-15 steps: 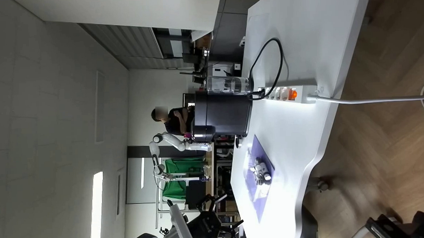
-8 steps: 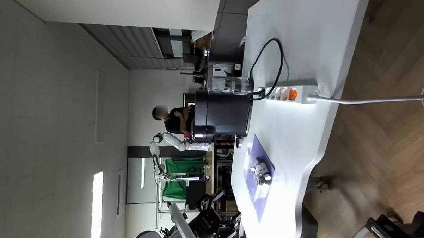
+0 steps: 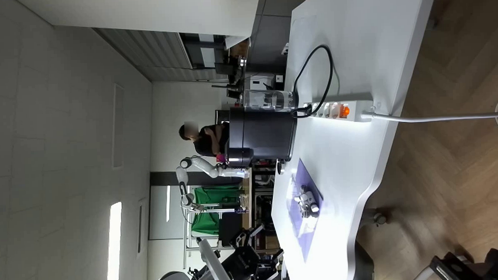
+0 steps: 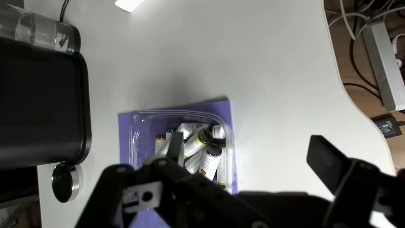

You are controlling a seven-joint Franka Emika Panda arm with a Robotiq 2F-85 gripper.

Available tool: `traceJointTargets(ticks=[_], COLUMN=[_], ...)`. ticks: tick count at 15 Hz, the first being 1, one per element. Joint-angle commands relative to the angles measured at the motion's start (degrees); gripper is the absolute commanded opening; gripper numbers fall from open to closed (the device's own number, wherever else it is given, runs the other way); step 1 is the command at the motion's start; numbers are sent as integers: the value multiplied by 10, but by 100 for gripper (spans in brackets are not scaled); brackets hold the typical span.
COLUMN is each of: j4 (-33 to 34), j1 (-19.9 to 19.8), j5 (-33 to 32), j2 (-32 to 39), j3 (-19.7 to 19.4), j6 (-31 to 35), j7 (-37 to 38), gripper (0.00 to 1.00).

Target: Close the plastic container.

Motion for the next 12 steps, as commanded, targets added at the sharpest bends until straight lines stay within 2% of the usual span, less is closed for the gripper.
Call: traceJointTargets(ticks=[1, 4, 7, 12], j4=[21, 54, 100, 171], j1=[4, 14, 30, 58], j5=[-28, -74, -134, -176], j2=[20, 56, 109, 216], j3=[7, 20, 36, 50], j6=[-10, -8, -35, -61], j7=[15, 29, 54, 58], gripper=[100, 100, 100, 100])
